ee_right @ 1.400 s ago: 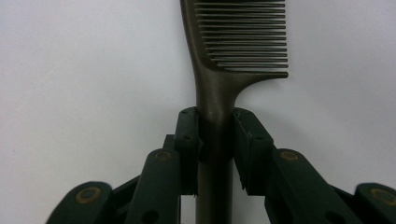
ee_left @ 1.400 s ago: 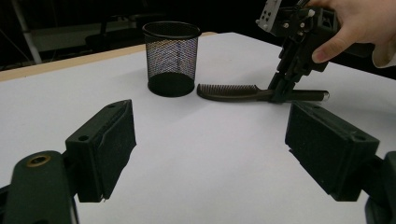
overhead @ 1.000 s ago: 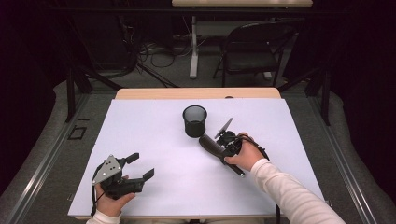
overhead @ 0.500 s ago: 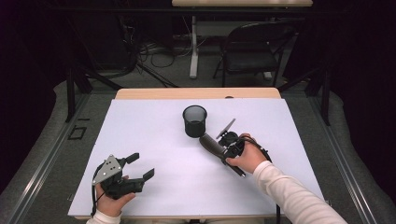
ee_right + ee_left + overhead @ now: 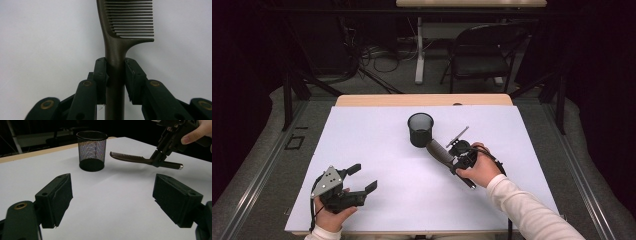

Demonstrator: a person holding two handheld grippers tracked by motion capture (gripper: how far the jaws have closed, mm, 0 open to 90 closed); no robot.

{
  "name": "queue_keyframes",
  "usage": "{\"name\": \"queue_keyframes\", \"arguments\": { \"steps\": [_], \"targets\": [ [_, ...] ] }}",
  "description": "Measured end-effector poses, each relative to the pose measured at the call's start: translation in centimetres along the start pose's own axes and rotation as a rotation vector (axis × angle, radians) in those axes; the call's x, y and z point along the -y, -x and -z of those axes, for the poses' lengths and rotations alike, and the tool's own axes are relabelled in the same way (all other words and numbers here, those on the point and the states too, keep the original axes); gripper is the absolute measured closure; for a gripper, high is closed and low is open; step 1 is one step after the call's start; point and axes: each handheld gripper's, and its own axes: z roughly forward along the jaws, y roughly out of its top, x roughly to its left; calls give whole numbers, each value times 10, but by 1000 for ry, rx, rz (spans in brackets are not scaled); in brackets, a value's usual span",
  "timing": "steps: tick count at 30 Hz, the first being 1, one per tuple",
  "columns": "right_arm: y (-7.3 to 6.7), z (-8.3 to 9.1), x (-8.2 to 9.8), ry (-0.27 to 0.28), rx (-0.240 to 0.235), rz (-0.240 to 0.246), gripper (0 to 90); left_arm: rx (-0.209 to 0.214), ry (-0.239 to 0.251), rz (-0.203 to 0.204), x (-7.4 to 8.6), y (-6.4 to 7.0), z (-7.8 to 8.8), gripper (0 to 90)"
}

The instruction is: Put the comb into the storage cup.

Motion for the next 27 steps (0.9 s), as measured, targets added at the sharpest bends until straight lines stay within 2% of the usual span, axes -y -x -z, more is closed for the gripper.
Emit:
{"name": "queue_keyframes", "arguments": {
  "steps": [2, 27],
  "targets": [
    [2, 2, 1, 18, 0, 15, 729, 0, -1, -1, 0, 0, 0, 162],
    [1, 29, 9, 170, -27, -16, 730, -3, -5, 0, 0, 0, 0, 162]
  ]
}}
